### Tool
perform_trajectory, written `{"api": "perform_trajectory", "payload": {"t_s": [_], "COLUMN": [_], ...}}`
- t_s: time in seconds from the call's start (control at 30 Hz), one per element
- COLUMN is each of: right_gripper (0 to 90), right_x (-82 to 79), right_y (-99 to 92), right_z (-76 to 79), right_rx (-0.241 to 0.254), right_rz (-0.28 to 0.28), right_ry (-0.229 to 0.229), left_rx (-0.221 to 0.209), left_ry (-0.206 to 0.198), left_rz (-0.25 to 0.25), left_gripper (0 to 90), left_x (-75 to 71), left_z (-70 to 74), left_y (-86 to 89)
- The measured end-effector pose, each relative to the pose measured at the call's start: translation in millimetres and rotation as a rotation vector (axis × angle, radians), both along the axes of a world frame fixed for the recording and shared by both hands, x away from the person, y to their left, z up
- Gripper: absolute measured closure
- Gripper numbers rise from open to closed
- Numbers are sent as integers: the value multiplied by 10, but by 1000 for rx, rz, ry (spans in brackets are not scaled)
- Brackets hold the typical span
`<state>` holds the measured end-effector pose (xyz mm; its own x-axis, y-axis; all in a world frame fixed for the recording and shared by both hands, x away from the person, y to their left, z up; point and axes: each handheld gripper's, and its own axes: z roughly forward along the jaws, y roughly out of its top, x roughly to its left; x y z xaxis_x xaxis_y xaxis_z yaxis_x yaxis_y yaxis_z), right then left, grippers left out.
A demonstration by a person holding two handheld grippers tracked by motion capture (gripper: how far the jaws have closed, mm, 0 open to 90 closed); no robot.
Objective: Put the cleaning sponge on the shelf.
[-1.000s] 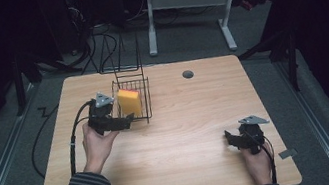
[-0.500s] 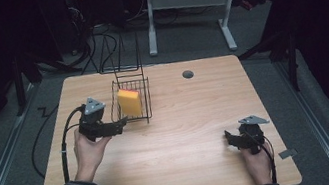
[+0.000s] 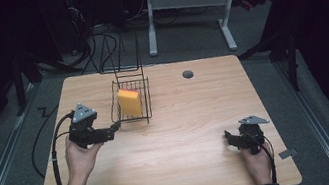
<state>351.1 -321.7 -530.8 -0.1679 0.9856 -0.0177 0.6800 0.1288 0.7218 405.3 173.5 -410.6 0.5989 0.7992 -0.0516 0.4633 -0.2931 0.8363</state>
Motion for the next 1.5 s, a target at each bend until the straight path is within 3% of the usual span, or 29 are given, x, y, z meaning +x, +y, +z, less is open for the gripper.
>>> {"api": "perform_trajectory", "payload": {"t_s": [0.53,0.93,1.5], "right_gripper": [271,271,271], "right_x": [0,0,0], "right_y": [0,1,1], "right_z": [0,0,0], "right_rx": [0,0,-1], "right_rz": [0,-1,0], "right_ry": [0,0,-1], "left_rx": [-40,-57,-81], "left_ry": [2,5,41], "left_rz": [29,57,88], "left_gripper": [143,146,152], "left_x": [-139,-238,-326], "left_z": [-7,-95,-263], "left_y": [209,388,568]}}
